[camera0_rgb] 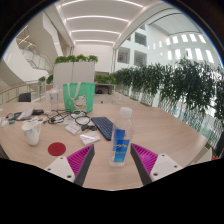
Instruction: Pour water
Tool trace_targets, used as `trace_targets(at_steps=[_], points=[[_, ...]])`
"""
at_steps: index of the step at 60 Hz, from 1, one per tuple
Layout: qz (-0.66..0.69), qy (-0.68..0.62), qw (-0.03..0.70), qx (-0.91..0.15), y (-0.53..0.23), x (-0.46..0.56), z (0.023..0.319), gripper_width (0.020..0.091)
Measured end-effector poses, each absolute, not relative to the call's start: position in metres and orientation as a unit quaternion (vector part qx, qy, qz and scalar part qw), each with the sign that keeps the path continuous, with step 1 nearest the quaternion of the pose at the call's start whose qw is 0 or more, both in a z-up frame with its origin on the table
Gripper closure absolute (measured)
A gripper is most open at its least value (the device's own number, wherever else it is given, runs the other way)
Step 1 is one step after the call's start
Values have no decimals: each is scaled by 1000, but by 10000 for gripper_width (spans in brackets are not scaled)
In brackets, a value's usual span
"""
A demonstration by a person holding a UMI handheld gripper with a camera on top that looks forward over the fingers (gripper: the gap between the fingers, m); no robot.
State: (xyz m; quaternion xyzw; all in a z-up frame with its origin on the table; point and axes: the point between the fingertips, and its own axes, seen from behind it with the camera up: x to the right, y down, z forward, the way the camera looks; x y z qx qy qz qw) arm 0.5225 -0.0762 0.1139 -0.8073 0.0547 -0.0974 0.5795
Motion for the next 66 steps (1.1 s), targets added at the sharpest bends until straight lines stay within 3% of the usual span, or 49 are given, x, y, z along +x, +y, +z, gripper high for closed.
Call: trace_targets(at_steps=[10, 18, 21, 23, 41, 47, 58, 59, 63, 66], points=[[-88, 71, 585, -803, -8, 554, 70, 304], [-70, 81, 608, -787, 29, 559, 62, 321], [-70, 83, 611, -784, 34, 564, 58, 422], [-69, 86, 609, -785, 36, 566, 54, 613], [-19, 132, 586, -799, 40, 548, 49, 701], [-36, 129, 584, -801, 34, 532, 82, 719], [-179, 0, 581, -794, 35, 492, 203, 718], [-200, -17, 581, -789, 43, 477, 199, 719], [-276, -108, 553, -779, 40, 448, 237, 719], [-345, -188, 525, -755, 54, 409, 236, 721]])
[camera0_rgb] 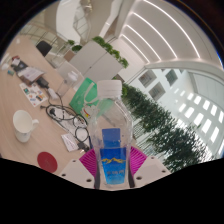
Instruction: Pour water
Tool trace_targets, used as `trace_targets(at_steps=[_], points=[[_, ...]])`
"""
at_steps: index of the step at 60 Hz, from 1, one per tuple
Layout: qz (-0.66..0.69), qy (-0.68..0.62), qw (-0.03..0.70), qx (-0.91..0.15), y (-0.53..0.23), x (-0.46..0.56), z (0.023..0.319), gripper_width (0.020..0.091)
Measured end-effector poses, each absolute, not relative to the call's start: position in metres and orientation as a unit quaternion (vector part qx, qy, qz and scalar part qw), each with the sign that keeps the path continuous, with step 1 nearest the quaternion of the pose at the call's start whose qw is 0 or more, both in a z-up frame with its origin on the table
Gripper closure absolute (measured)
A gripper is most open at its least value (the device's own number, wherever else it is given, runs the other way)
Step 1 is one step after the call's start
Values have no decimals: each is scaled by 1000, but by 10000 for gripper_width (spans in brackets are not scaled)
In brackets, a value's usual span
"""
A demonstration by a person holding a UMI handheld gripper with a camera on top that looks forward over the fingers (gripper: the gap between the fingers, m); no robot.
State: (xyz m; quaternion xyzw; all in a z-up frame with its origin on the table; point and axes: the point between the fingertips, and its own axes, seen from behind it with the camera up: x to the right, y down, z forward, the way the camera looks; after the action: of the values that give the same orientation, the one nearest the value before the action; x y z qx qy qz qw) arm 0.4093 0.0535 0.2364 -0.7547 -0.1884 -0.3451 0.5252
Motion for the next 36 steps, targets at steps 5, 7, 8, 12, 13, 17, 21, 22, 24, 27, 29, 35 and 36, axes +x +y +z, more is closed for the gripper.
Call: trace_targets(at_steps=[5, 7, 8, 12, 13, 17, 21, 22, 24, 27, 29, 35, 36], points=[[-461, -317, 462, -689, 61, 367, 244, 720], [-489, -370, 428, -664, 55, 356, 256, 722], [-501, -385, 419, -652, 66, 346, 242, 720], [-553, -445, 362, -604, 74, 321, 229, 720], [-566, -461, 345, -591, 76, 317, 226, 722], [-594, -526, 282, -539, 81, 306, 219, 721], [-635, -565, 219, -479, 87, 305, 212, 719], [-643, -572, 203, -467, 87, 306, 212, 720], [-650, -588, 175, -450, 88, 305, 206, 720], [-655, -601, 145, -434, 89, 304, 206, 720], [-661, -604, 133, -424, 90, 304, 205, 719], [-665, -600, 117, -429, 88, 307, 205, 722], [-665, -598, 117, -432, 88, 308, 205, 722]])
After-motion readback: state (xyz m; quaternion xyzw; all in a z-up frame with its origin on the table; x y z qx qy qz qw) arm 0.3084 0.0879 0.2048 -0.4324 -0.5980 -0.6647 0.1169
